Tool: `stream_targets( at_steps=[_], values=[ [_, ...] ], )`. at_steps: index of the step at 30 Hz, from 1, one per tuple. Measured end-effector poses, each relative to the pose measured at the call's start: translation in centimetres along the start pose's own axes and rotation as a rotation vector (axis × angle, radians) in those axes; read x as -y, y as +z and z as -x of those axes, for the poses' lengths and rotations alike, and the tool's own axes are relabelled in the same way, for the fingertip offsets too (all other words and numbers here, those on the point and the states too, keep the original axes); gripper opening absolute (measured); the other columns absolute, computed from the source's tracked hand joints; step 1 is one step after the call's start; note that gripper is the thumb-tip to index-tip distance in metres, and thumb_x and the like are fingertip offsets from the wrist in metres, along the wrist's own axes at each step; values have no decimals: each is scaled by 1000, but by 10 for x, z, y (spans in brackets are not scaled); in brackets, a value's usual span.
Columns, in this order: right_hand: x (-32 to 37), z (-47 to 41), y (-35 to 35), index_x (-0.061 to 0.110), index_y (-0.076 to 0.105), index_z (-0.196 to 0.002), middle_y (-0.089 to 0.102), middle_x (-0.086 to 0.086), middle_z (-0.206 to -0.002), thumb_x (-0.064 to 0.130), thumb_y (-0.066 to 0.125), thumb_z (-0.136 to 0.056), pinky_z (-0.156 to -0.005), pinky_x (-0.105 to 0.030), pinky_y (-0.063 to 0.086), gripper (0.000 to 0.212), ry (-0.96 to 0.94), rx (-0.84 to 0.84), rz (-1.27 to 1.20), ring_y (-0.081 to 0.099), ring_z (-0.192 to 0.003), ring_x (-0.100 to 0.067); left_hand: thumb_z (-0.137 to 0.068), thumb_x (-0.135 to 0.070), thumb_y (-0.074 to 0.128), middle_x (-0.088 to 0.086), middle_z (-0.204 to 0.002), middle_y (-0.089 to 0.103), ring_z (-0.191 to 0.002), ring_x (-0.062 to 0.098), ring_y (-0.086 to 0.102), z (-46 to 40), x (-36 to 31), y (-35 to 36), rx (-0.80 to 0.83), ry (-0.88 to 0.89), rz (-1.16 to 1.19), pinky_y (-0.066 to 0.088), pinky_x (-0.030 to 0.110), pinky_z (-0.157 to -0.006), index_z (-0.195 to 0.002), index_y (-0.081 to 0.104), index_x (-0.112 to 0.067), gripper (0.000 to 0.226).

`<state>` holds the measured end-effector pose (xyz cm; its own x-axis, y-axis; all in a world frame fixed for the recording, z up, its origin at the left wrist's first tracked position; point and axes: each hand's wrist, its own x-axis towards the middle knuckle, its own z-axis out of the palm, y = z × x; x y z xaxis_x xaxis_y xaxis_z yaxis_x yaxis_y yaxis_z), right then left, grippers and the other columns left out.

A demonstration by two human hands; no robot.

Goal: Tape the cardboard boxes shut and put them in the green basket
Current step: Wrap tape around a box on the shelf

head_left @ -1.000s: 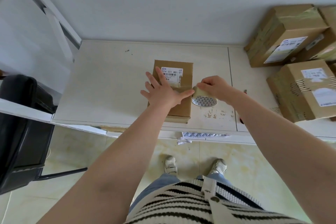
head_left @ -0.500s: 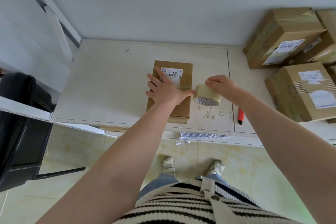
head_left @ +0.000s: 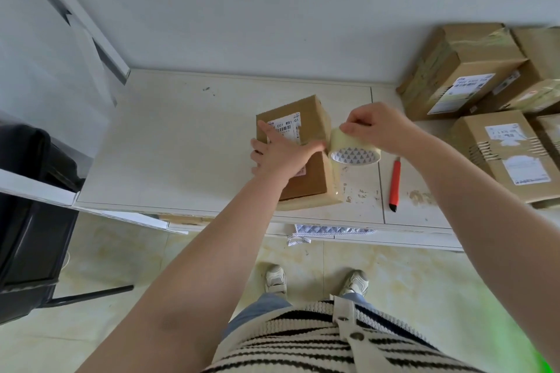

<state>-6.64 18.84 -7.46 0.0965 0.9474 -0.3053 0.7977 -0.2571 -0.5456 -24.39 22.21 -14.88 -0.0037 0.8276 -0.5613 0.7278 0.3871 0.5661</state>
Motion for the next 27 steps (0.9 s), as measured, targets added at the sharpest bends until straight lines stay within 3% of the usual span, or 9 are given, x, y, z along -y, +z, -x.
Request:
stream_targets(
  at_steps=[5,8,9,12,16,18,22,25,27],
  values=[
    [21,1,-2,15,54,-63,43,11,-53,29,61,-93,-54,-25,34,33,-94,27,-152,39,-47,0,-57,-67,76,15,-153,23,-140,38,26,-4,18,-21,126,14,352,32,55,-111,-151,15,-30,119],
    [34,0,14,16,52,-60,41,13,-48,32,63,-93,-49,-21,32,38,-134,-17,-231,36,-43,0,-59,-63,68,10,-142,41,-132,31,40,-2,28,-31,181,64,491,47,38,-90,-142,35,-23,98],
    [39,-1,19,11,55,-63,42,12,-51,34,63,-92,-50,-22,33,38,-148,-35,-224,37,-45,-3,-62,-64,64,10,-144,39,-133,30,39,0,29,-32,190,71,539,47,37,-89,-143,33,-24,96],
    [54,-9,26,8,54,-63,41,4,-56,42,64,-90,-51,-25,34,44,-154,-32,-164,40,-48,-10,-65,-73,62,5,-157,25,-145,27,27,7,35,-31,229,89,637,33,52,-112,-151,21,-35,102],
    [64,-21,15,16,46,-56,41,3,-54,56,60,-85,-51,-26,32,52,-154,-25,204,44,-52,-16,-79,-62,62,5,-151,42,-137,26,41,6,45,-44,225,126,671,31,51,-115,-147,35,-26,82],
    [63,-23,9,16,51,-57,49,3,-58,62,57,-81,-48,-23,32,52,-123,-35,353,49,-53,-14,-91,-51,58,6,-140,53,-129,26,49,6,45,-49,206,154,599,36,47,-111,-142,41,-16,64],
    [65,-22,19,29,40,-58,46,7,-61,70,61,-77,-49,-25,29,50,-54,-23,395,44,-55,-8,-102,-35,44,6,-100,64,-93,20,61,2,49,-50,80,241,524,45,32,-81,-111,55,-7,31],
    [77,-24,27,30,43,-60,50,8,-62,69,60,-79,-48,-24,29,46,-52,-76,417,46,-57,-7,-105,-32,38,-17,-96,56,-90,3,52,1,55,-50,47,238,513,37,17,-73,-126,55,-13,33],
    [85,-26,32,32,47,-63,52,9,-63,66,61,-81,-48,-23,29,41,-49,-89,435,46,-56,-6,-106,-32,35,-17,-119,55,-110,3,51,1,56,-50,27,218,529,35,18,-90,-143,45,-14,43]
  ],
)
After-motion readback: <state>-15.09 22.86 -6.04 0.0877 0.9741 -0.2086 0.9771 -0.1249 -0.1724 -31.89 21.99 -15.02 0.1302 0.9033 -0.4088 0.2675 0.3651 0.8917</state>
